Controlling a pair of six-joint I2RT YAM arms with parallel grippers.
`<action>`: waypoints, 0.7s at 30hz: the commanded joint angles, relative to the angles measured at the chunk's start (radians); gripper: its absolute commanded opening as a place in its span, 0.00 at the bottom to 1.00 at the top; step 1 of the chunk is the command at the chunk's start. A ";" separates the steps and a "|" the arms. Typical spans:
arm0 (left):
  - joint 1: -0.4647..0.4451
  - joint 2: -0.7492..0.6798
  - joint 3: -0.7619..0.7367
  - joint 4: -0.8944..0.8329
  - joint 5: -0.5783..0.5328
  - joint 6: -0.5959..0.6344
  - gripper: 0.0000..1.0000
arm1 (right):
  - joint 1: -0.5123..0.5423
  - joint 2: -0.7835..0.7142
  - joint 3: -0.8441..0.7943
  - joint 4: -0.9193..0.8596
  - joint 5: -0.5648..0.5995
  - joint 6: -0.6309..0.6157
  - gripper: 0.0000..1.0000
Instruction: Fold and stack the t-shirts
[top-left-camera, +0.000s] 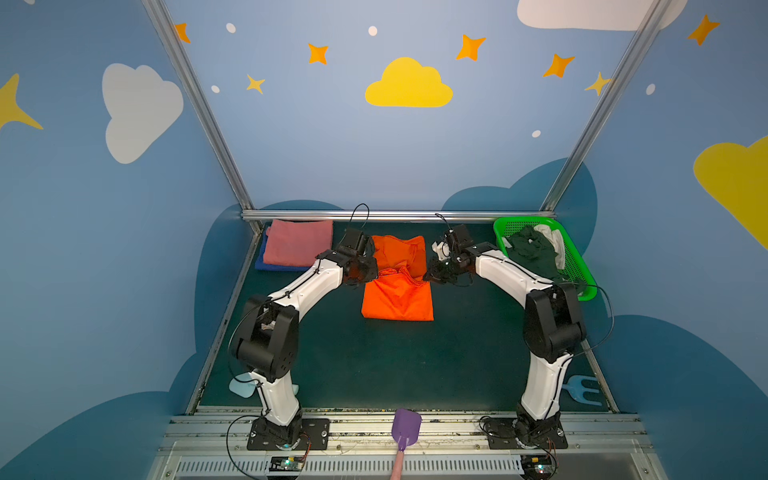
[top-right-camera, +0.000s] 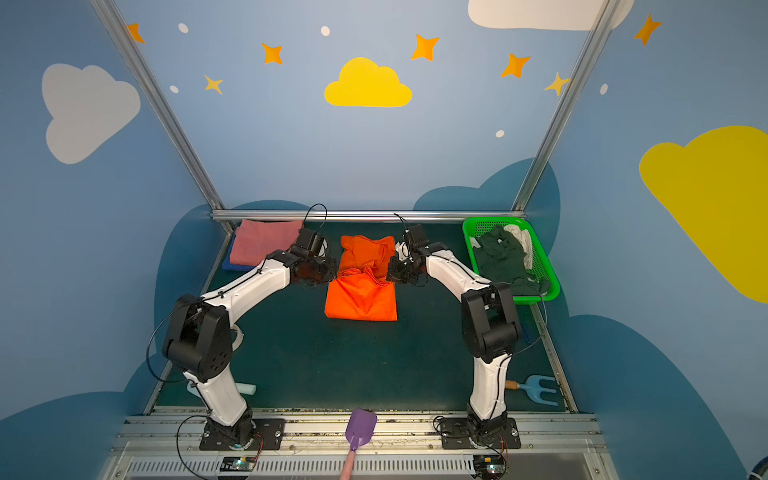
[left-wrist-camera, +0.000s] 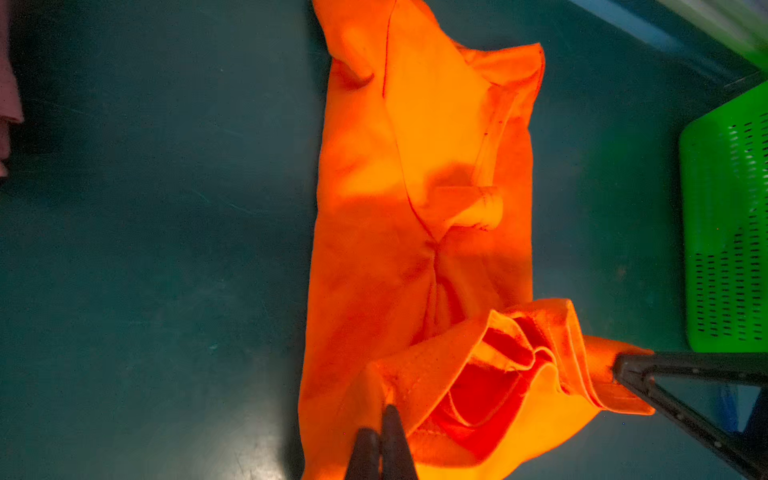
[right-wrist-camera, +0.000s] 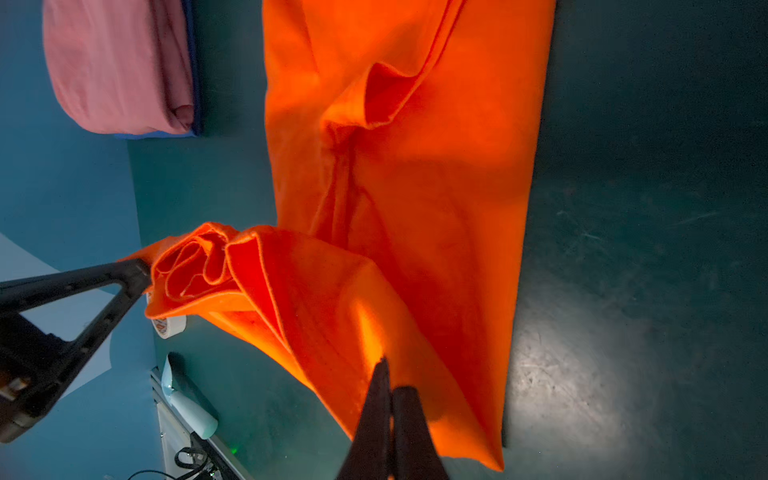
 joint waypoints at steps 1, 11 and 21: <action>0.016 0.053 0.047 -0.017 0.031 0.045 0.05 | -0.016 0.049 0.058 -0.050 -0.034 -0.032 0.00; 0.050 0.200 0.164 -0.022 0.097 0.038 0.16 | -0.051 0.160 0.172 -0.085 -0.050 -0.046 0.25; 0.078 0.226 0.257 -0.068 0.119 0.064 0.48 | -0.092 0.076 0.176 -0.103 -0.030 -0.052 0.46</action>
